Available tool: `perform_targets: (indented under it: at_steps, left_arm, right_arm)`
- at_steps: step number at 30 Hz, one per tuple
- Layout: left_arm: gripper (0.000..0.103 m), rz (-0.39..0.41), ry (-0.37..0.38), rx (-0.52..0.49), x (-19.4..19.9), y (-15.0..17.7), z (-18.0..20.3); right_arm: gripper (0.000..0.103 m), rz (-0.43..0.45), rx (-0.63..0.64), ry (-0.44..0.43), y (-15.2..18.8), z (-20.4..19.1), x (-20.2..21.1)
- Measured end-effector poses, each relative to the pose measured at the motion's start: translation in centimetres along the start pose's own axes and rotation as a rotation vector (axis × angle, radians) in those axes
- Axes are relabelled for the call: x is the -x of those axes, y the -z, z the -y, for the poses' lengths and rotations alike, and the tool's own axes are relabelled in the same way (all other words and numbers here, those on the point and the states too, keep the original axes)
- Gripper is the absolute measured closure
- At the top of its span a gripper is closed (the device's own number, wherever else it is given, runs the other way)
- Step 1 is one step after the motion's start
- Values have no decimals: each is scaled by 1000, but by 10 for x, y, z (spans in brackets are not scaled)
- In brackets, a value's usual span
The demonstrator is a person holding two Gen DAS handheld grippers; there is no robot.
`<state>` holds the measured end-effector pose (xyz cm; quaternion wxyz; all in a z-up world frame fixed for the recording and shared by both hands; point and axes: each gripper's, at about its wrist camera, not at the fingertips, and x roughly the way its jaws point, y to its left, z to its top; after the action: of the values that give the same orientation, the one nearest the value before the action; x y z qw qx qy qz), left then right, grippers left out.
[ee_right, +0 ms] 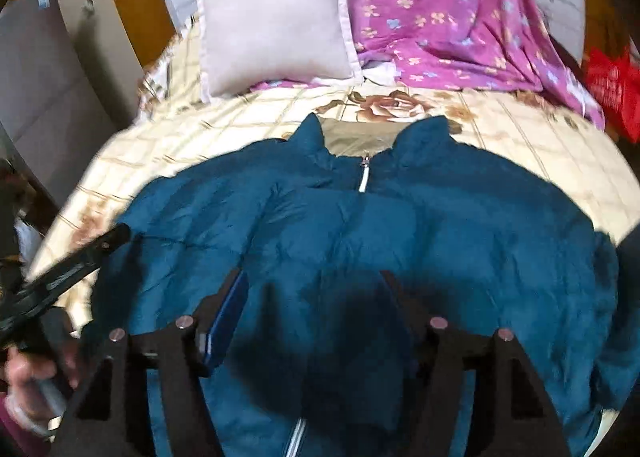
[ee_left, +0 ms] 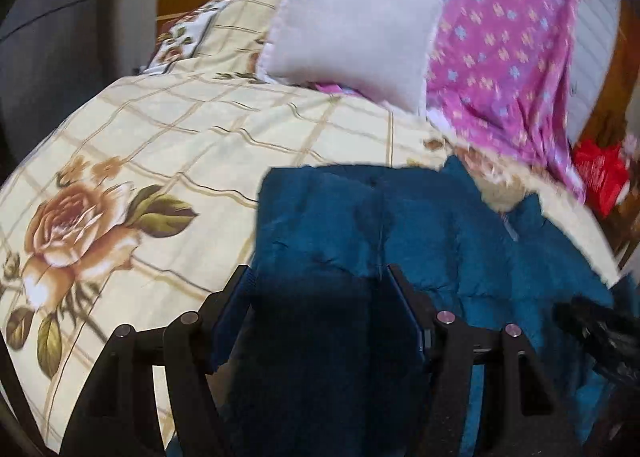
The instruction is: Fold large clothes
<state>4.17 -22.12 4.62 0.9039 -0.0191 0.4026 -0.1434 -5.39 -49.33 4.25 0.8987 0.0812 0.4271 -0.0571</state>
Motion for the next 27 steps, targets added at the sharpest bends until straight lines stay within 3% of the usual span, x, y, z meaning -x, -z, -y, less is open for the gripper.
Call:
perform_targets:
  at_steps: [3,6,10,12,19,23,27]
  left_arm:
    - [44,-19,-50,-78,-16,9,7]
    - [43,-26,-28,-43,-21,13,1]
    - [43,-50,-3,-17,-21,12,-4]
    - [43,-49,1,-13,-13,11,-4]
    - [43,5,53,62,15,7,4]
    - [43,78,29,94,27,8,8]
    - [43,144,-16,133,38,6,4]
  right_arm:
    - [34,-37,11,85,6,3,-31]
    - [32,-10,23,83,16,4,-38]
    - [32,-29,23,73,15,6,-27]
    - [32,7,25,85,19,15,-6]
    - [31,31,-48,197,30,93,32]
    - [31,0,-121,206,39,129,23]
    - [26,-28,-105,235,48,131,2]
